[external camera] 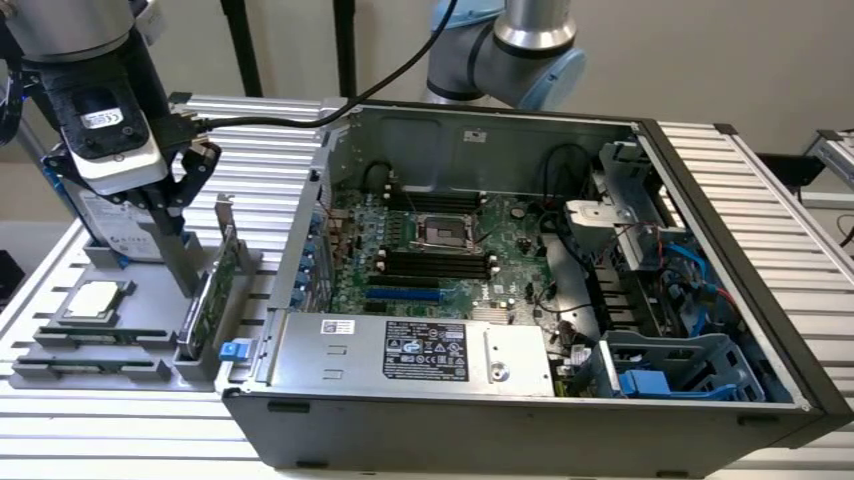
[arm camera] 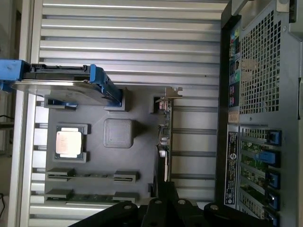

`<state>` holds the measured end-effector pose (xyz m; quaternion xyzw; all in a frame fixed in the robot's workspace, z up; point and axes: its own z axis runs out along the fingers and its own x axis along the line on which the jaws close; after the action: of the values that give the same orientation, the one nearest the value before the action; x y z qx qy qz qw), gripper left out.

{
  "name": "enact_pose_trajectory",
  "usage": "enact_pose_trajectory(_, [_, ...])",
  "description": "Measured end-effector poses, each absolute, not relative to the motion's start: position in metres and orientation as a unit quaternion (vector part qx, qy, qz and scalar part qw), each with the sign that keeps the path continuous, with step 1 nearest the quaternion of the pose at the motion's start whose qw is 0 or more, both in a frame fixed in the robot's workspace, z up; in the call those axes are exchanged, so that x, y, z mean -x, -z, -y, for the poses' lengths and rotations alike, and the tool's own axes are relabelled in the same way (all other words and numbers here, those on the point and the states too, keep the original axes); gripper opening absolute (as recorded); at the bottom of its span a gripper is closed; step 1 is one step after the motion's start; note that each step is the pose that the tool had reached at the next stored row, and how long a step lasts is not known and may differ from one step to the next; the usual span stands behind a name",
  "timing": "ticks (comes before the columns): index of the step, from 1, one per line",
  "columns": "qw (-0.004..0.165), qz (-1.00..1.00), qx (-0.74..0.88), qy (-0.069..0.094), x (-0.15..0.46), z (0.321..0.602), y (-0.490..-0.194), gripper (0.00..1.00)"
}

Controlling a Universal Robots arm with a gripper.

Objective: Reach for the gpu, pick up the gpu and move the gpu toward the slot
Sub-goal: 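Pick up the gpu and move the gpu toward the slot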

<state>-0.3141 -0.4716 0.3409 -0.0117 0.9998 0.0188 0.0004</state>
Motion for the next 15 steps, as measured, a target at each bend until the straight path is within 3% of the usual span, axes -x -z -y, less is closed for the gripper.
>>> enact_pose_trajectory(3, [0.000, -1.000, 0.012, -0.019, 0.314, 0.472, -0.341, 0.24])
enact_pose_trajectory(4, [0.000, -1.000, 0.012, -0.019, 0.314, 0.472, -0.341, 0.24])
enact_pose_trajectory(8, [0.001, -1.000, 0.012, -0.019, 0.315, 0.471, -0.340, 0.42])
enact_pose_trajectory(15, [0.001, -1.000, 0.012, -0.019, 0.318, 0.471, -0.328, 0.42])
